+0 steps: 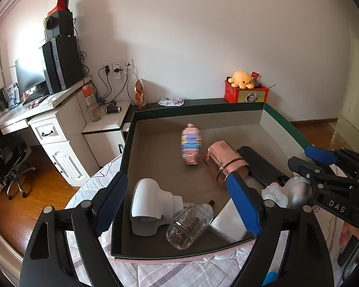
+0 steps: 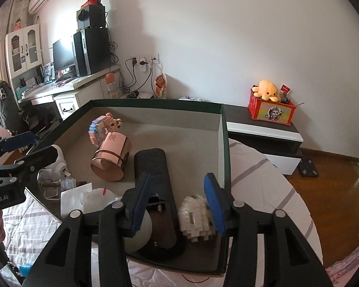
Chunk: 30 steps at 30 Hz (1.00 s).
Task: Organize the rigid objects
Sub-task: 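Carry both block figures into the pink box and open both tools, then withdraw both tools from the box back over the bed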
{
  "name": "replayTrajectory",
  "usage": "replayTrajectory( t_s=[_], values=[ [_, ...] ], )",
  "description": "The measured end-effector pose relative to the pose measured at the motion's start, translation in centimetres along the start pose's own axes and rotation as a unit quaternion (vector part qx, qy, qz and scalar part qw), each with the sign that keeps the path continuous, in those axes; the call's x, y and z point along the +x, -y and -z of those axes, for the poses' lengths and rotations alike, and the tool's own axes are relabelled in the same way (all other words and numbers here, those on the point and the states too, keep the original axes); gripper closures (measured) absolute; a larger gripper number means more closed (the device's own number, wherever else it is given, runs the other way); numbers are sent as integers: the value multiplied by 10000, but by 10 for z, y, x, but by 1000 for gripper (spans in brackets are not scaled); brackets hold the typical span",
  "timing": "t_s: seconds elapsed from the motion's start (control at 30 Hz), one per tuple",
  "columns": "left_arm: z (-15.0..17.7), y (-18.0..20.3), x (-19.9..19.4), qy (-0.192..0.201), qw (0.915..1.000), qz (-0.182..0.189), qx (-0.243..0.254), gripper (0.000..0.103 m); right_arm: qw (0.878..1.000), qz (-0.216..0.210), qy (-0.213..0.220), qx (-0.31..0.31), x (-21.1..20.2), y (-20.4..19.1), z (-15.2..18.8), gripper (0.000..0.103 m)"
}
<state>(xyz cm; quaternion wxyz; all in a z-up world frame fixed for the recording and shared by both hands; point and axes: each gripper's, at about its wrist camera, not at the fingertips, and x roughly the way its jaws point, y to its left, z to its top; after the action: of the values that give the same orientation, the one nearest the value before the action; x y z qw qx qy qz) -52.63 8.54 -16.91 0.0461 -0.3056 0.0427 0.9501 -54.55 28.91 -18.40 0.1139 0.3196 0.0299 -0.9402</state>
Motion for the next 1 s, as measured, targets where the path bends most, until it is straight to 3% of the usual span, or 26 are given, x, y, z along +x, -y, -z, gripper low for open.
replayTrajectory(
  t_s=[0.07, 0.2, 0.3, 0.57, 0.67, 0.77, 1.0],
  values=[
    [0, -1, 0, 4, 10000, -53, 6, 11, 10000, 82, 32, -20, -1, -1, 0, 44],
    [-1, 0, -1, 46, 9999, -130, 30, 6, 9999, 17, 105, 39, -4, -1, -1, 38],
    [-1, -1, -3, 101, 9997, -217, 25, 3, 9998, -28, 192, 17, -7, -3, -1, 25],
    [-4, -7, -17, 286, 9985, -460, -48, 2, 9984, 112, 542, 61, -24, -1, -7, 21],
    [-4, -10, -42, 441, 9972, -602, -33, 1, 9975, 273, 655, 11, -43, -3, -10, 17],
    [-1, -14, -77, 675, 9959, -600, -79, 0, 9966, 352, 748, -31, -66, -7, -8, 0],
    [20, -14, -163, 1074, 9921, -638, -110, 0, 9929, 341, 1140, -59, -141, -28, 5, 0]
  ],
)
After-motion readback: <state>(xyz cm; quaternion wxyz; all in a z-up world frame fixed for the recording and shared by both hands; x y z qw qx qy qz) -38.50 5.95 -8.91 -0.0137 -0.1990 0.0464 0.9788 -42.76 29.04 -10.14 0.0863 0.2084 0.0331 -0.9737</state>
